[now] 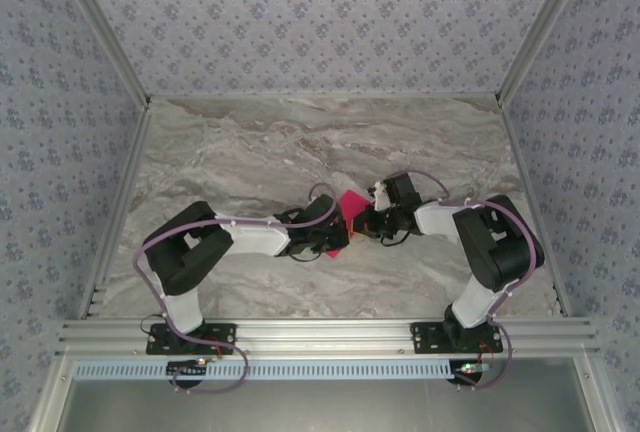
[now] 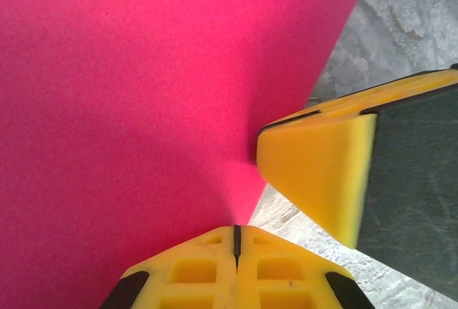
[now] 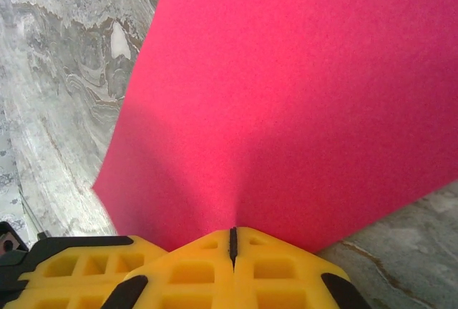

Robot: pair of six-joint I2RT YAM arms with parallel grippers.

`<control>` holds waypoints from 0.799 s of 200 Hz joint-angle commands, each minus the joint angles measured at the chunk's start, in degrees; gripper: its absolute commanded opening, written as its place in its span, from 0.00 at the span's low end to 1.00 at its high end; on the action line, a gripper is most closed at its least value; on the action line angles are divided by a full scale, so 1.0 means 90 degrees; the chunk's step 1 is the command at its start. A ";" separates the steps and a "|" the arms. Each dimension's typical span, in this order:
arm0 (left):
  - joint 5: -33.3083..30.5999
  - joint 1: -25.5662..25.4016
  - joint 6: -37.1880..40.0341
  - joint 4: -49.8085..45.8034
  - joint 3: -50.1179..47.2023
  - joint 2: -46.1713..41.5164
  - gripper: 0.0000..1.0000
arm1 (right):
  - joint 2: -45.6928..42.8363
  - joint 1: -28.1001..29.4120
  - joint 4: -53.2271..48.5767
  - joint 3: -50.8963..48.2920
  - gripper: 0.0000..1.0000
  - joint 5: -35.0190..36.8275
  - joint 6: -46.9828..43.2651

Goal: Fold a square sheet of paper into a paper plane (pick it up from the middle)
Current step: First fold in half a square sheet of paper at the center of the table.

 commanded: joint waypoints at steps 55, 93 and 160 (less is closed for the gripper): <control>-0.0117 -0.0045 -0.0202 -0.0243 0.0066 0.0189 0.00 | 0.0269 0.0041 -0.0319 0.0244 0.00 0.0125 -0.0406; -0.0118 -0.0037 -0.0408 -0.0788 0.0066 0.0219 0.00 | 0.0374 -0.0208 -0.0512 0.0338 0.00 0.0459 -0.0625; -0.0124 -0.0036 -0.0785 -0.1134 -0.0491 -0.0024 0.00 | 0.0818 -0.1377 -0.0552 0.0829 0.00 0.0907 -0.0275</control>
